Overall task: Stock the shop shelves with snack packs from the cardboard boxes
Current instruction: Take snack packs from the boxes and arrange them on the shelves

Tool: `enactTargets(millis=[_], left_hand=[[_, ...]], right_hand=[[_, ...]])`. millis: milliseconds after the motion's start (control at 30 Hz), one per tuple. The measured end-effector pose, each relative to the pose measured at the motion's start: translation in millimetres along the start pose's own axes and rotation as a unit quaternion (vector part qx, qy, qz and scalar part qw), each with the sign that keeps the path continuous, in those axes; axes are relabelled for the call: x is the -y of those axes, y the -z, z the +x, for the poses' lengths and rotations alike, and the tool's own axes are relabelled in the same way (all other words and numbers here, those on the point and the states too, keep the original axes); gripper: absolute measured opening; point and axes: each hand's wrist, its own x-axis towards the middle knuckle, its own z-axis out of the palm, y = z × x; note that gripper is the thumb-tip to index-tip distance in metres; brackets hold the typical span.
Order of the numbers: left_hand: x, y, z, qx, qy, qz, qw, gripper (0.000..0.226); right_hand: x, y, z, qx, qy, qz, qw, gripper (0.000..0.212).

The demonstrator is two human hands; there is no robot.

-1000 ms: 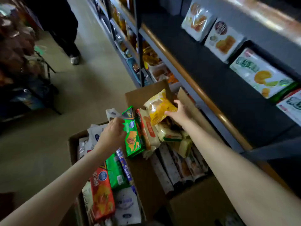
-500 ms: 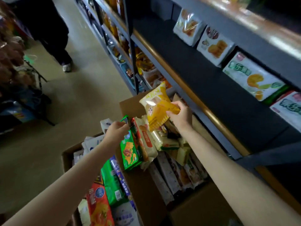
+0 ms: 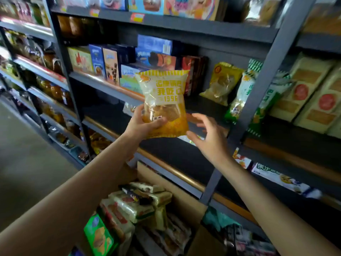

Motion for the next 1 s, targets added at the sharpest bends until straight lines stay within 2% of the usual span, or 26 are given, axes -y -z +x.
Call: enactTargets(millis=[67, 133, 300, 400, 533, 700, 733, 867, 1000], left_hand=[[-20, -24, 12, 0.028, -0.069, 0.005, 0.997, 0.063], [-23, -46, 26, 0.067, -0.105, 0.020, 0.992, 0.071], [-27, -84, 74, 0.069, -0.118, 0.087, 0.987, 0.080], [-30, -85, 111, 0.077, -0.111, 0.087, 0.987, 0.073], [-29, -84, 170, 0.086, -0.121, 0.109, 0.983, 0.072], [-13, -117, 236, 0.064, -0.122, 0.279, 0.951, 0.069], [-11, -124, 245, 0.061, -0.118, 0.285, 0.949, 0.069], [5, -154, 256, 0.100, -0.091, 0.180, 0.974, 0.060], [11, -170, 267, 0.109, -0.089, 0.203, 0.969, 0.070]], right_hand=[[6, 26, 3, -0.030, 0.021, -0.021, 0.999, 0.053], [11, 35, 6, -0.022, 0.012, -0.011, 1.000, 0.062], [4, 34, 61, -0.077, -0.064, -0.050, 0.994, 0.079], [-8, 26, 101, -0.095, -0.107, -0.040, 0.989, 0.078], [-25, 14, 142, -0.141, -0.170, 0.024, 0.975, 0.064], [-52, 6, 179, -0.196, -0.197, 0.037, 0.960, 0.067], [-60, 4, 184, -0.208, -0.201, 0.032, 0.957, 0.068], [-85, -3, 199, -0.214, -0.237, 0.019, 0.948, 0.073], [-88, -7, 198, -0.235, -0.286, 0.028, 0.928, 0.071]])
